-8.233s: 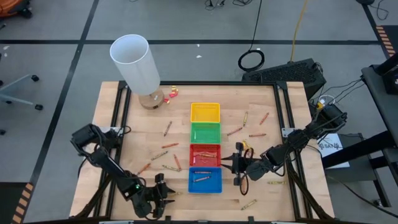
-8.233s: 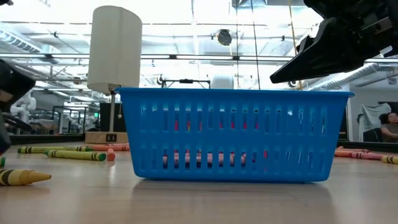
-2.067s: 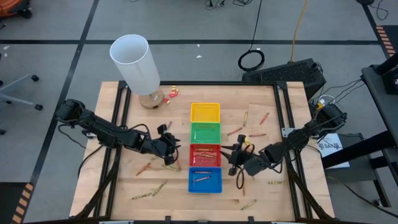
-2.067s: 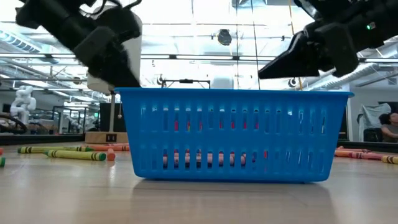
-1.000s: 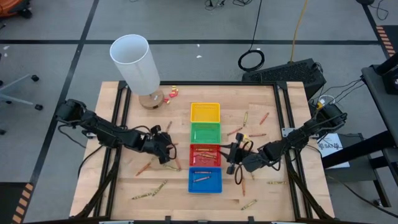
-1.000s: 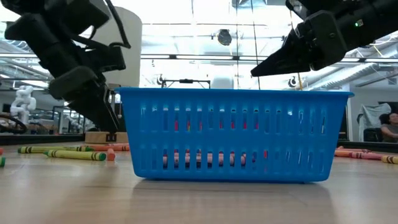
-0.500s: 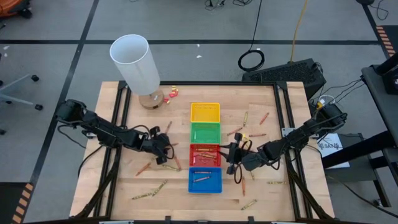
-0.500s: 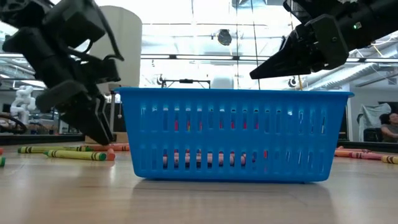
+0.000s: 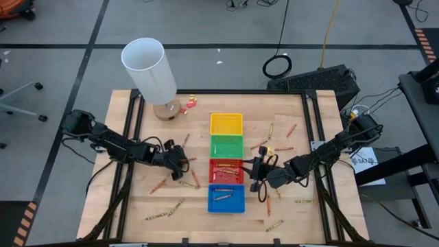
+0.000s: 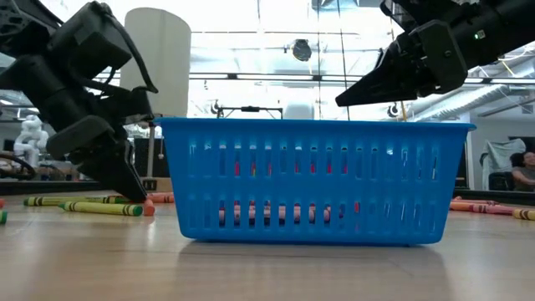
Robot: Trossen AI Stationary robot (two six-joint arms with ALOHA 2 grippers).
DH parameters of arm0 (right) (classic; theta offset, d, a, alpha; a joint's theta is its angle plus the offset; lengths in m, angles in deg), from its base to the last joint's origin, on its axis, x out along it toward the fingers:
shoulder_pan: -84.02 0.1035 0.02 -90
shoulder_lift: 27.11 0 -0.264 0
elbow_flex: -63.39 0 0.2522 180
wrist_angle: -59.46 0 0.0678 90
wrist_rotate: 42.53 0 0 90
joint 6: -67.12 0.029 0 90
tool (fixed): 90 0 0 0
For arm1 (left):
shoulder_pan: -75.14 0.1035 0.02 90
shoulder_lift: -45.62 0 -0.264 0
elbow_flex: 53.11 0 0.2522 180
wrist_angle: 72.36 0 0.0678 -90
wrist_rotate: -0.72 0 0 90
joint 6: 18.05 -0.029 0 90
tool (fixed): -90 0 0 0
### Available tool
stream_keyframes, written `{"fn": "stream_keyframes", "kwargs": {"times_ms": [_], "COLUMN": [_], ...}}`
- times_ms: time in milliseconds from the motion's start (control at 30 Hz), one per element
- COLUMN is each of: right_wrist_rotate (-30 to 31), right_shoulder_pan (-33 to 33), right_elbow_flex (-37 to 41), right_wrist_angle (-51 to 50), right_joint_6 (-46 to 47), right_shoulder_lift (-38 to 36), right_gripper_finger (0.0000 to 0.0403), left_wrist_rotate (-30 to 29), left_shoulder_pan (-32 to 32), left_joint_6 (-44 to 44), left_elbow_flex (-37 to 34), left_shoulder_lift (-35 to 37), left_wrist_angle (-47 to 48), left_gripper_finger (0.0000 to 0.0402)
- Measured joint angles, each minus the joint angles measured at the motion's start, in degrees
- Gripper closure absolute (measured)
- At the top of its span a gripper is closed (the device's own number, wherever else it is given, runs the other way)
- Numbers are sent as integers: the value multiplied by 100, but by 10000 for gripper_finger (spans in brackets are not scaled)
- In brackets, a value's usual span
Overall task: Sort crayons
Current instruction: Put the orange crayon into the green bin
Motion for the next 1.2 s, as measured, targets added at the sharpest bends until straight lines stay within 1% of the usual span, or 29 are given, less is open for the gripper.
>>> {"fn": "stream_keyframes", "kwargs": {"times_ms": [300,500,700,967,1200], "right_wrist_rotate": [0,1,2,4,2], "right_shoulder_pan": [0,0,0,0,0], "right_elbow_flex": [0,0,0,0,0], "right_wrist_angle": [-2,-18,-122,-154,-242], "right_joint_6": [1,2,2,288,452], "right_shoulder_lift": [0,0,0,0,0], "right_gripper_finger": [316,316,316,316,316], "left_wrist_rotate": [-67,-73,-179,-508,-725], "left_shoulder_pan": [15,19,17,17,16], "left_joint_6": [-44,-226,-692,-1756,-3216], "left_elbow_flex": [-47,-38,219,664,1061], "left_shoulder_lift": [-5,-21,5,186,216], "left_wrist_angle": [-153,-331,-371,-401,-401], "left_gripper_finger": [392,388,387,387,387]}}
